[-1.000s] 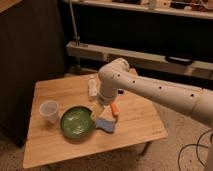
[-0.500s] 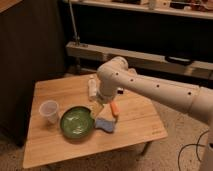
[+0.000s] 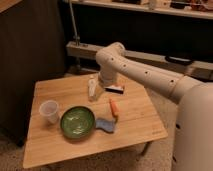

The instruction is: Place the bottle in the ceramic bowl

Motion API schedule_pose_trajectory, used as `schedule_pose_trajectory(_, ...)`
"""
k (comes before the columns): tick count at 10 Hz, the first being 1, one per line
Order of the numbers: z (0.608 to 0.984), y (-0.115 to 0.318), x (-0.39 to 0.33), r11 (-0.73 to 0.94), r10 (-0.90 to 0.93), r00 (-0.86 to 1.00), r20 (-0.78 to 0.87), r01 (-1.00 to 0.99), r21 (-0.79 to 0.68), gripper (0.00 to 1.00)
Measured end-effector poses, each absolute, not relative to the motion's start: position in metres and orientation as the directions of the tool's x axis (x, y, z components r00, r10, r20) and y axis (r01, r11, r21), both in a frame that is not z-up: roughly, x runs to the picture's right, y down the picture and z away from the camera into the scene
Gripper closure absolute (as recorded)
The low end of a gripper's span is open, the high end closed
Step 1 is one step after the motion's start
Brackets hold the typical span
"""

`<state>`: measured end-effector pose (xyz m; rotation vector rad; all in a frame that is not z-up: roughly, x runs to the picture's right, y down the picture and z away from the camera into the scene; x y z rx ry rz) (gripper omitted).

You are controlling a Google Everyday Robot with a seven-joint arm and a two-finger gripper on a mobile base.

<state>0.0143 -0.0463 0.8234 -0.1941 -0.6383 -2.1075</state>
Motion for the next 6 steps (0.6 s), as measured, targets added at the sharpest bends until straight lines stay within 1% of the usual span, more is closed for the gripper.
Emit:
schedule_pose_trajectory(2, 0.856, -0.090, 0.010, -0.452, -0.776, -0.555, 0.300, 0.821, 0.349, 0.20)
schedule_pose_trajectory(3, 0.870, -0.105, 0.003, -0.447, -0.796, -0.544, 0.266, 0.824, 0.348, 0.20)
schedule_pose_trajectory(4, 0.880, -0.115, -0.006, -0.445, -0.808, -0.538, 0.239, 0.824, 0.351, 0.20)
schedule_pose_trajectory(6, 0.894, -0.121, -0.014, -0.437, -0.831, -0.523, 0.192, 0.825, 0.358, 0.20)
